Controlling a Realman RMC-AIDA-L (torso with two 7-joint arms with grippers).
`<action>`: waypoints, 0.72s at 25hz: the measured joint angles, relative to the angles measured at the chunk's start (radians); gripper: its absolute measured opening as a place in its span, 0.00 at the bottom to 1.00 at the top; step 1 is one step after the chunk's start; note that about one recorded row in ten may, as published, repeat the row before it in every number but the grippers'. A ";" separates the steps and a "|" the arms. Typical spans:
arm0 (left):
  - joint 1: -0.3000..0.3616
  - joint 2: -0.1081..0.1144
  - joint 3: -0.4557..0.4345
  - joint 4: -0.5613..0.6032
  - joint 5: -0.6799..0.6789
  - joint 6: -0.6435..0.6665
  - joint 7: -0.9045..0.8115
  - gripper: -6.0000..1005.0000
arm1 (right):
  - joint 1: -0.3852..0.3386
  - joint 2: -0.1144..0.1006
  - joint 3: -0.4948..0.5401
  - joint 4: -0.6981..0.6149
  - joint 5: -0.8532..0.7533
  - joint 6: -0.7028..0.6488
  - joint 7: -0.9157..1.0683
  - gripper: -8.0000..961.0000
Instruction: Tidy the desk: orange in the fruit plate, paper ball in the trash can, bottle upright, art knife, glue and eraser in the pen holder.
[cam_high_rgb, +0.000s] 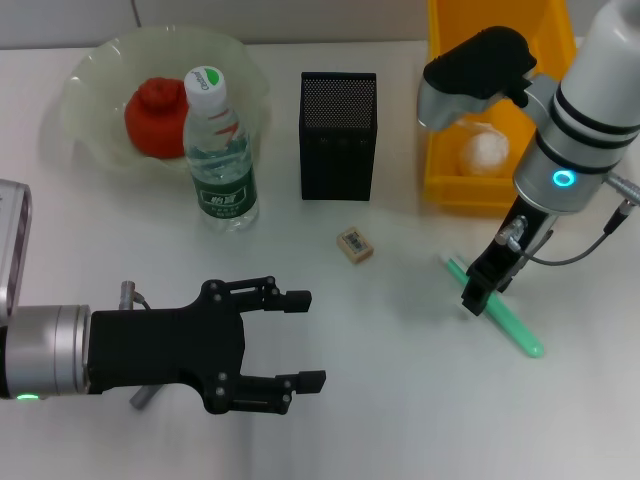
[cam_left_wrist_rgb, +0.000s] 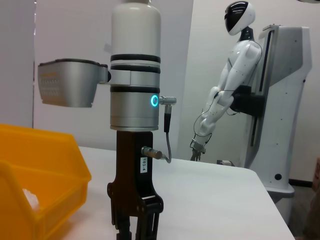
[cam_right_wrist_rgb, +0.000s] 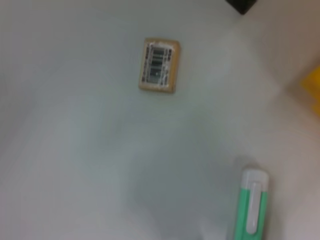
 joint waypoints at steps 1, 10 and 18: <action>0.000 0.000 -0.001 -0.001 0.000 0.000 0.000 0.80 | 0.001 0.000 -0.006 0.003 0.000 0.000 0.000 0.43; -0.002 0.000 -0.002 -0.001 0.000 0.000 0.000 0.80 | 0.001 0.001 -0.018 0.007 0.000 0.010 0.000 0.41; -0.002 0.000 -0.003 -0.003 0.000 0.000 0.000 0.80 | 0.001 0.002 -0.018 0.008 0.000 0.012 -0.001 0.40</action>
